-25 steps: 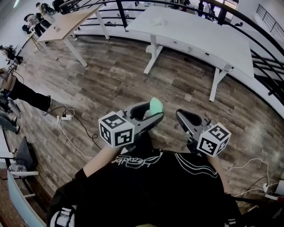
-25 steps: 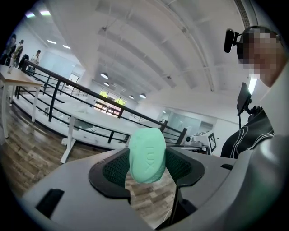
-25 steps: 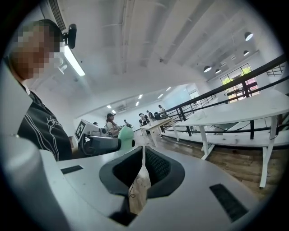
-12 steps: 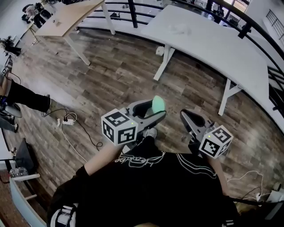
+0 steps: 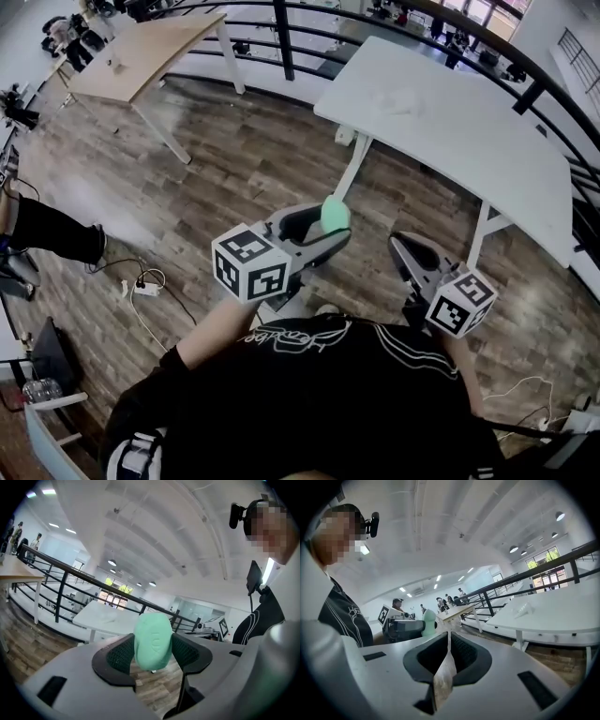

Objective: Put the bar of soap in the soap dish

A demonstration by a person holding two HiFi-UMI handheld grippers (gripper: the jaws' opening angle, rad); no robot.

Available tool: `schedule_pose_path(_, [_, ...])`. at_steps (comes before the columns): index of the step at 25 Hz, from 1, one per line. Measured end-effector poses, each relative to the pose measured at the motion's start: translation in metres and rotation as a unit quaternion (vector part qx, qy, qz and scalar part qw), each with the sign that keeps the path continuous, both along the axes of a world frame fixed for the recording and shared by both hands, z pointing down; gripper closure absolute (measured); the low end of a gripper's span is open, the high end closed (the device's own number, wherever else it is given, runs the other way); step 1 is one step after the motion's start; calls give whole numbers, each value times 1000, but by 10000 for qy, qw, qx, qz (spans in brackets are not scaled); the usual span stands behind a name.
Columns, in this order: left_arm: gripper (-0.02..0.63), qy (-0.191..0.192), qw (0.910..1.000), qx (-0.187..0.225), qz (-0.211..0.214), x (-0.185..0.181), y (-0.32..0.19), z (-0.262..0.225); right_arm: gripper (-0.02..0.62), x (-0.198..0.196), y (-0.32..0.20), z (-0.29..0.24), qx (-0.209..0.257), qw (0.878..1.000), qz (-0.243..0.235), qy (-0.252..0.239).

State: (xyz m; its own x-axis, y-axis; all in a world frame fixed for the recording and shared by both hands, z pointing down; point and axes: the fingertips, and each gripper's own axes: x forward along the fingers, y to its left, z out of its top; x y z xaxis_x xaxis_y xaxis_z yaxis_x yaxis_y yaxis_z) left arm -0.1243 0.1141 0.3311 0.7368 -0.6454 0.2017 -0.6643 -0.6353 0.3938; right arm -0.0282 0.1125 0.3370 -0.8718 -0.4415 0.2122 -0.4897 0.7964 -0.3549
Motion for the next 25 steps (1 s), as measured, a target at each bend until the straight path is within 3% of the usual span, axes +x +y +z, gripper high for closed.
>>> schedule_pose_path(5, [347, 136, 9998, -17, 127, -6, -20, 3, 570, -7, -17, 1, 33, 9999, 138, 89])
schedule_pose_path(14, [347, 13, 9991, 158, 391, 2, -37, -2, 569, -14, -45, -6, 199, 9997, 137, -18])
schedule_pose_path(25, [347, 2, 9993, -128, 359, -5, -134, 18, 569, -16, -147, 9, -19, 9998, 183, -40])
